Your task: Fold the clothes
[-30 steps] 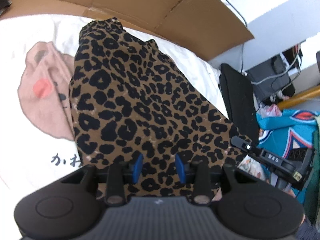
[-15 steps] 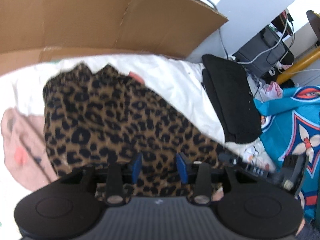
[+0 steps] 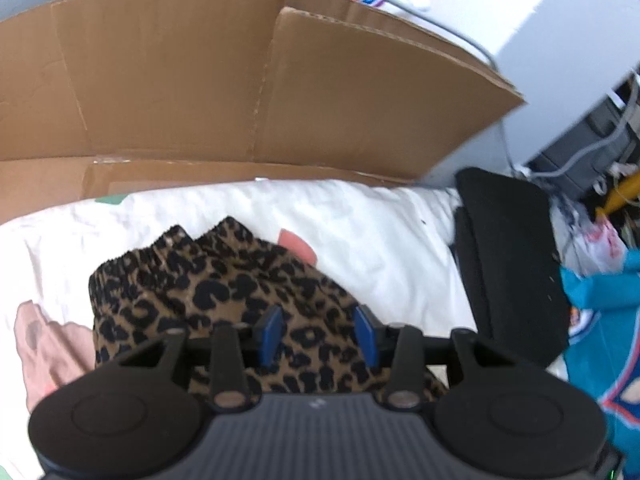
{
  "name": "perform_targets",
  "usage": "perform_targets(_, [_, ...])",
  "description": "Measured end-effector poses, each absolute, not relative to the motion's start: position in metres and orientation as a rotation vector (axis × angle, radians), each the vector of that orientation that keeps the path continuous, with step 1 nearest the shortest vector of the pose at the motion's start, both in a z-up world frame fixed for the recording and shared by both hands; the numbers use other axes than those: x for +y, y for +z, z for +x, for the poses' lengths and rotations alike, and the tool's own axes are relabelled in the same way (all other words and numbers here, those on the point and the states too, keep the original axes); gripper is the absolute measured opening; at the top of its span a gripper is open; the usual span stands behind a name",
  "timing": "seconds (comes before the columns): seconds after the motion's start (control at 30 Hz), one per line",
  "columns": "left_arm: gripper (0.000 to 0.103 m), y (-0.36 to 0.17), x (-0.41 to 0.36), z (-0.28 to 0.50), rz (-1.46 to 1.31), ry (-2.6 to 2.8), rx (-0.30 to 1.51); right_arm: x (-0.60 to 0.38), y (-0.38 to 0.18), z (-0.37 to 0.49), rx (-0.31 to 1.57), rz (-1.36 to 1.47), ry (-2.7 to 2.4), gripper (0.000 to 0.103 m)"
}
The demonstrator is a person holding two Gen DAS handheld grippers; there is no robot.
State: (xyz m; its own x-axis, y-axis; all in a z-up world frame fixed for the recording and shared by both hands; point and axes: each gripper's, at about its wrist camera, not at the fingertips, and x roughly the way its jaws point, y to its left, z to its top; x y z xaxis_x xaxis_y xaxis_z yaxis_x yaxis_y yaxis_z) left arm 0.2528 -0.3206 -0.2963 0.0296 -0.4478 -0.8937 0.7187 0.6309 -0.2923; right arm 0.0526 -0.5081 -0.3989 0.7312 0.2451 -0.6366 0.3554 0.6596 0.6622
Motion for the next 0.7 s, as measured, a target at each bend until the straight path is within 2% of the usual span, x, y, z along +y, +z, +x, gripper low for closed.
perform_targets(0.3, [0.044, -0.335, -0.352, 0.273, 0.259, -0.773, 1.314, -0.513, -0.402, 0.047, 0.794, 0.870, -0.063, 0.002])
perform_targets(0.7, [0.044, -0.387, -0.344, 0.274, 0.235, -0.672, 1.380, -0.513, -0.412, 0.042, 0.831, 0.865, -0.058, 0.003])
